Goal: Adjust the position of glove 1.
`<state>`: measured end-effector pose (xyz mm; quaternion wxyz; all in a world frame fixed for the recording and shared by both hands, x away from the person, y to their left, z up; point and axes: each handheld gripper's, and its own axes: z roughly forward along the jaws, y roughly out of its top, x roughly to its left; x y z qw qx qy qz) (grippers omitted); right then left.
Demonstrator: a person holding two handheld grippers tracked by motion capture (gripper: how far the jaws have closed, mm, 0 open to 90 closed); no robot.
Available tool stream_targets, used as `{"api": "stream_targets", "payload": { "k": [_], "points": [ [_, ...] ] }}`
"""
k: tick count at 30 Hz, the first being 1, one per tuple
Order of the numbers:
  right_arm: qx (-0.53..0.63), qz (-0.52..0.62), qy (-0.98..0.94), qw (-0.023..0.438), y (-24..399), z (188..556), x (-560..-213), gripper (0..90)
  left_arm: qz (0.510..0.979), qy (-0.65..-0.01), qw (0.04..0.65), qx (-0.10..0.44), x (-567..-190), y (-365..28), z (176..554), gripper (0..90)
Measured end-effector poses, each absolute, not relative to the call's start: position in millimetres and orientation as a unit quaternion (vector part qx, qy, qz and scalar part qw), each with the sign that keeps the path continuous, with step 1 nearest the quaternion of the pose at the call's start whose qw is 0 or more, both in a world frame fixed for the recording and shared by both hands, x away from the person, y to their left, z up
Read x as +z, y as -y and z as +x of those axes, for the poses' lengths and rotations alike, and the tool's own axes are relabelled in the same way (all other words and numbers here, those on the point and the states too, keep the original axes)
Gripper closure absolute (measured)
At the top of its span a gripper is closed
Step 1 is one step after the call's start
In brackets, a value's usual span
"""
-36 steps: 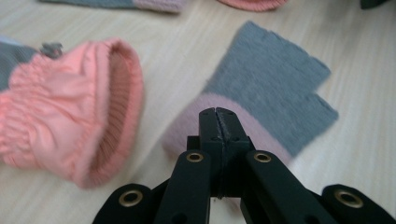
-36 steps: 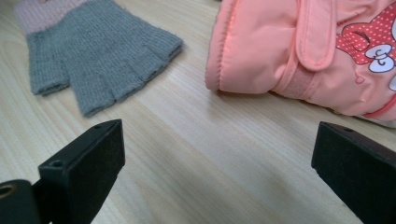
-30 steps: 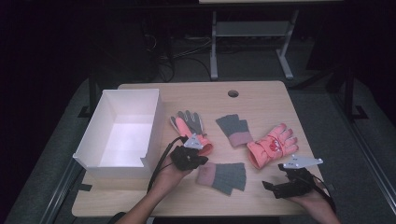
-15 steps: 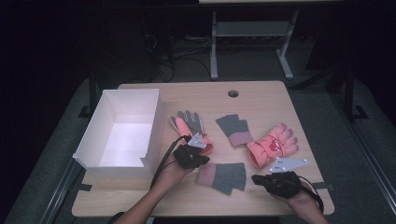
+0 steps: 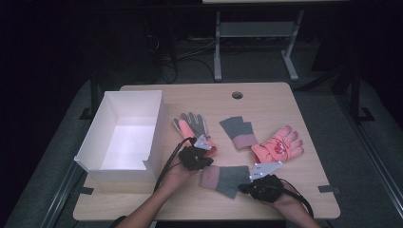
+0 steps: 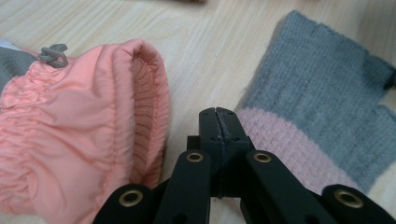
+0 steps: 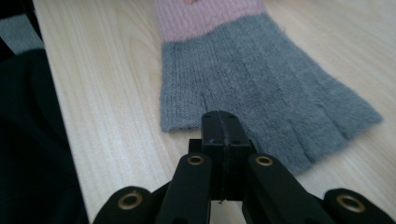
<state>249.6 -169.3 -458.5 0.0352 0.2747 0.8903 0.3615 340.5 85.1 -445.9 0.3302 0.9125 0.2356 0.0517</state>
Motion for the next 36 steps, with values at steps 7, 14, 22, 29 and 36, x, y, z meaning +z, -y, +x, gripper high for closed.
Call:
{"api": "stream_targets", "payload": {
  "k": [7,14,22,29,36],
  "points": [
    [0.345,0.280,-0.894,0.050,167,257,-461,90.0,0.915,-0.244,0.320,0.039,-449,-87,339,89.8],
    [0.341,0.297,-0.889,0.068,168,269,-460,90.0,0.922,-0.238,0.305,0.036,-447,-94,332,89.8],
    [0.334,0.319,-0.883,0.088,162,288,-460,90.0,0.920,-0.243,0.308,0.010,-447,-104,320,89.8],
    [0.329,0.329,-0.879,0.101,152,304,-460,90.0,0.920,-0.238,0.311,-0.015,-448,-104,306,89.8],
    [0.341,0.334,-0.872,0.110,152,307,-457,90.0,0.925,-0.200,0.319,-0.042,-451,-87,292,89.8]
  ]
}}
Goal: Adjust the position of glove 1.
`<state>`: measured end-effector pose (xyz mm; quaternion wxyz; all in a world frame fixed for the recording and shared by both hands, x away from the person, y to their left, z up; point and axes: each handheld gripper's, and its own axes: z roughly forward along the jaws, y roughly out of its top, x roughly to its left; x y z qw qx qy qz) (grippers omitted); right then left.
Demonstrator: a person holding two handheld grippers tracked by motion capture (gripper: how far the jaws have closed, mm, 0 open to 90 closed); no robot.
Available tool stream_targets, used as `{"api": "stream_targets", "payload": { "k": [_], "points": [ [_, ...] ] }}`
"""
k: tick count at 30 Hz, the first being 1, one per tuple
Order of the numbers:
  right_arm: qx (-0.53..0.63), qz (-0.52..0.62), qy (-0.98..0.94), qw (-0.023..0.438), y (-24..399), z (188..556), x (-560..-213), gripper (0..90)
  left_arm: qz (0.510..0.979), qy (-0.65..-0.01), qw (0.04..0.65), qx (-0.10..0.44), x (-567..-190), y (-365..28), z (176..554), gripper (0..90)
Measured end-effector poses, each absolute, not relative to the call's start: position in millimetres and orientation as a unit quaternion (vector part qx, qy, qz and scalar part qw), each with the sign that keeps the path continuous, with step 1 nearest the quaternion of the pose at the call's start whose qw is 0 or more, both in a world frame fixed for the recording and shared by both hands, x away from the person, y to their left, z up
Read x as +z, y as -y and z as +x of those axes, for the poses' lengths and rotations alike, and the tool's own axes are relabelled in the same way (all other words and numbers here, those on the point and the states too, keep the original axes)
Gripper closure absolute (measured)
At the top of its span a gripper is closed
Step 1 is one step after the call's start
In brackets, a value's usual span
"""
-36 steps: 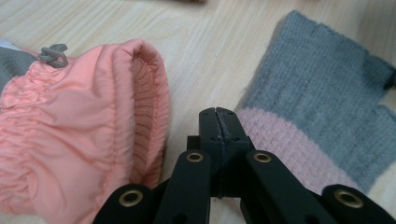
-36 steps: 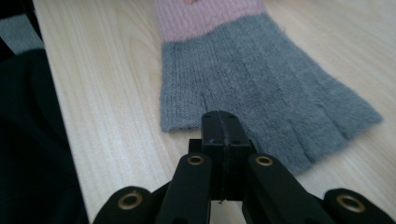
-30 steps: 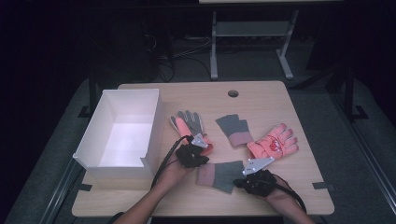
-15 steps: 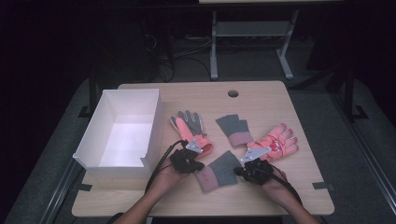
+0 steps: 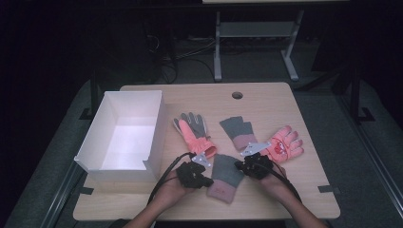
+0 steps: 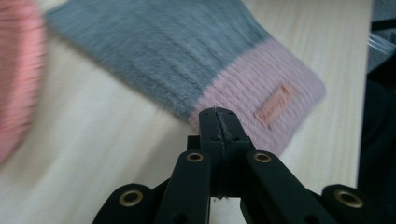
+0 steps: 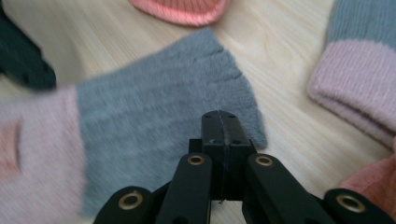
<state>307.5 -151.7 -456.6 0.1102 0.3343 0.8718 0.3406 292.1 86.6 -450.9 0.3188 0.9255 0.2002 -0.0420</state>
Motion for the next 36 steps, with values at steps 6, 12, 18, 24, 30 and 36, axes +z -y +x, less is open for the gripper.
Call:
{"api": "stream_targets", "payload": {
  "k": [6,12,18,24,30,36],
  "points": [
    [0.348,0.327,-0.872,0.111,153,301,-453,90.0,0.930,-0.173,0.320,-0.052,-451,-72,284,89.8],
    [0.347,0.331,-0.871,0.109,158,296,-452,90.0,0.929,-0.158,0.331,-0.051,-449,-59,281,89.8],
    [0.343,0.340,-0.869,0.105,167,289,-450,90.0,0.919,-0.183,0.349,-0.018,-440,-59,307,89.8],
    [0.336,0.346,-0.870,0.100,176,283,-451,90.0,0.919,-0.195,0.342,0.003,-444,-51,329,89.8],
    [0.325,0.341,-0.877,0.093,170,288,-458,90.0,0.927,-0.196,0.319,-0.003,-453,-50,333,89.9],
    [0.320,0.334,-0.880,0.103,161,295,-459,90.0,0.925,-0.210,0.317,-0.004,-452,-56,328,89.9]
  ]
}}
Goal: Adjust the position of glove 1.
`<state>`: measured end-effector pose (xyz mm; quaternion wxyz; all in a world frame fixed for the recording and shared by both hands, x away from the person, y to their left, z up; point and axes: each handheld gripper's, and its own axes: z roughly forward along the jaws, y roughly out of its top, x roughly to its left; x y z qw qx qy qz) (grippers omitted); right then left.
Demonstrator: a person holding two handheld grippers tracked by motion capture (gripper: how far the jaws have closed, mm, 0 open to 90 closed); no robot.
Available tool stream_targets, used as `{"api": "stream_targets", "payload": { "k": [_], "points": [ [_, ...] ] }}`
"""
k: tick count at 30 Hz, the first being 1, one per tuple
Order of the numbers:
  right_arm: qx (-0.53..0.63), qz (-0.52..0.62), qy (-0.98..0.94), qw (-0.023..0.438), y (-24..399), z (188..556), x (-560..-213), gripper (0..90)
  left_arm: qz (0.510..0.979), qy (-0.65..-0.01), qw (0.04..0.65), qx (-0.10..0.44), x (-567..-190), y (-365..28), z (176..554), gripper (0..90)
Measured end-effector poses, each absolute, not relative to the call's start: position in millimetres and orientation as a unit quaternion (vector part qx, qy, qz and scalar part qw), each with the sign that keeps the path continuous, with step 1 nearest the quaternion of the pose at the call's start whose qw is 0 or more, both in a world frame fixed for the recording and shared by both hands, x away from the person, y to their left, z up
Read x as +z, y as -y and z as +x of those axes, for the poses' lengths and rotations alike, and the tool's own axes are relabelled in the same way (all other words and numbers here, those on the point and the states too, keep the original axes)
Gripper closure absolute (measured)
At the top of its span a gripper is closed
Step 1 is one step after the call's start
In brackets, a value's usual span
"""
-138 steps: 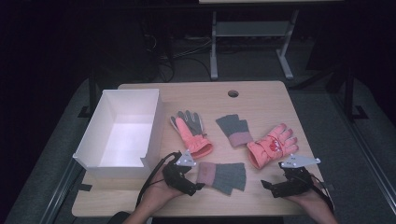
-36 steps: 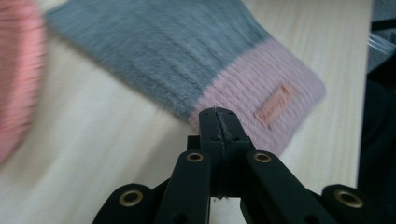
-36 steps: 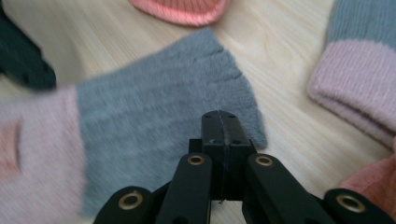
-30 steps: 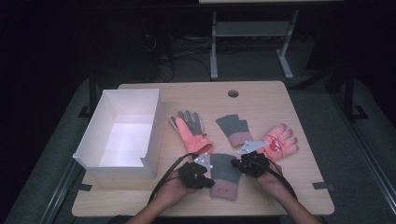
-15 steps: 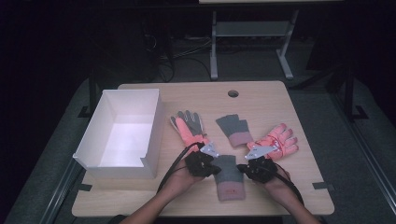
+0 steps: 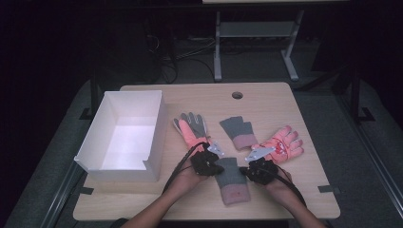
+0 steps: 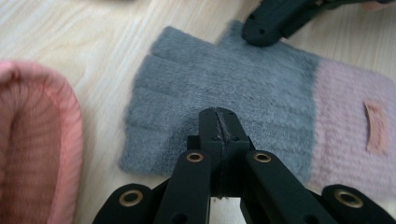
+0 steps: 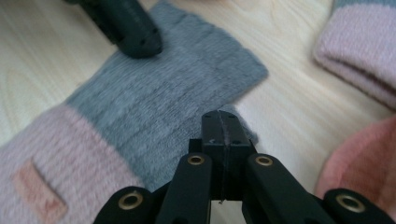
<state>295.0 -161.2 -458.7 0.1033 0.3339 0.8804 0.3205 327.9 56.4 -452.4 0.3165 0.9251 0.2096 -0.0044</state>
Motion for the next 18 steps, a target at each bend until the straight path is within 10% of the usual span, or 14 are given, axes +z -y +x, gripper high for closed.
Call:
{"api": "stream_targets", "payload": {
  "k": [18],
  "points": [
    [0.343,0.293,-0.889,0.081,120,317,-462,90.0,0.919,-0.246,0.307,-0.018,-450,-110,303,89.8]
  ]
}}
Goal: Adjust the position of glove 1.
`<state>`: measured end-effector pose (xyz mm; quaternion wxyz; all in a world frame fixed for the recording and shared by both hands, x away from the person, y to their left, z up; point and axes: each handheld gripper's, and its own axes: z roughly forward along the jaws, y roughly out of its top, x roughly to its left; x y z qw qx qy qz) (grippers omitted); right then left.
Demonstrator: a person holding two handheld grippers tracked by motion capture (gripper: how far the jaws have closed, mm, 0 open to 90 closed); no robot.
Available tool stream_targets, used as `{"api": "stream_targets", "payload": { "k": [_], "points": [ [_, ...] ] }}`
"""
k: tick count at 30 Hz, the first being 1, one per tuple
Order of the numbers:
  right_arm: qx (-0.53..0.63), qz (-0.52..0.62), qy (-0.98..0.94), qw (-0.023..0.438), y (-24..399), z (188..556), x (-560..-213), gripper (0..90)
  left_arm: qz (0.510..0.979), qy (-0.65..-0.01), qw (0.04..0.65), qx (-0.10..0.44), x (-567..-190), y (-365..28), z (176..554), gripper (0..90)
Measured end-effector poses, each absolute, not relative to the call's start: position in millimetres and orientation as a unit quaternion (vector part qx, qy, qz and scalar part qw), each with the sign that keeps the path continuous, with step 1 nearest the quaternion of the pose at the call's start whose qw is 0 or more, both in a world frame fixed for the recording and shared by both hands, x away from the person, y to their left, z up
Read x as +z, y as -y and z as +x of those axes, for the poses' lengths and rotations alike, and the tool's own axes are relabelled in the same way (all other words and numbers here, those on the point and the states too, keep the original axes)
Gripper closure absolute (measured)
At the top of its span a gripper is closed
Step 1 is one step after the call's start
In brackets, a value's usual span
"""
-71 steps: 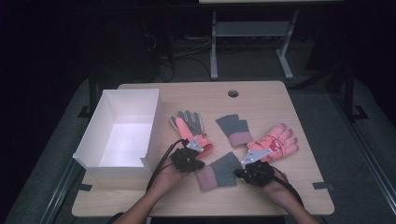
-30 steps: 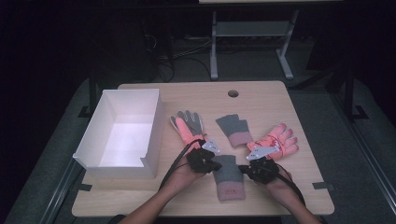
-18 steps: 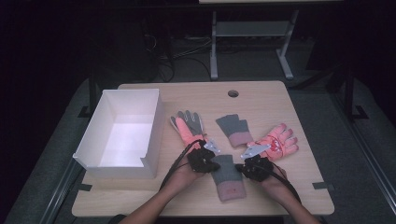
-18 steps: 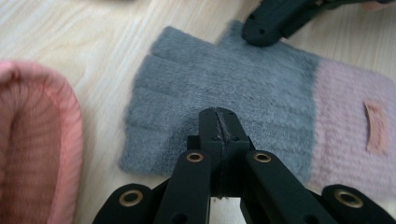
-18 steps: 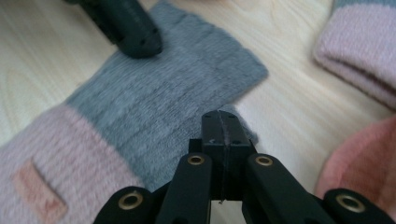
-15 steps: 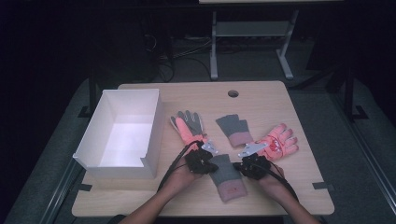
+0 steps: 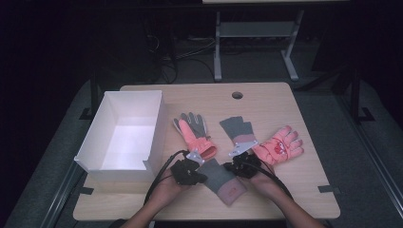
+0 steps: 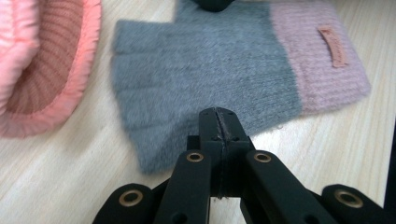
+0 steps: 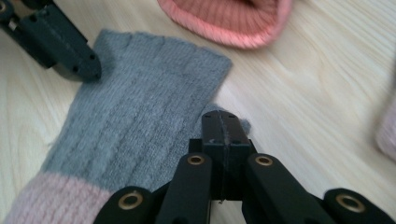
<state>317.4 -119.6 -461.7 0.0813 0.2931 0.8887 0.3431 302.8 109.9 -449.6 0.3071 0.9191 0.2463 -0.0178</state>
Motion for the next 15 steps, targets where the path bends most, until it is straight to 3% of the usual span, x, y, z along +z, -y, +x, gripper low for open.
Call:
{"api": "stream_targets", "payload": {
  "k": [8,15],
  "points": [
    [0.348,0.300,-0.885,0.067,119,319,-458,86.9,0.911,-0.250,0.328,-0.008,-445,-113,302,88.5],
    [0.352,0.310,-0.881,0.057,125,319,-451,78.1,0.908,-0.250,0.335,-0.003,-442,-117,295,67.4]
  ]
}}
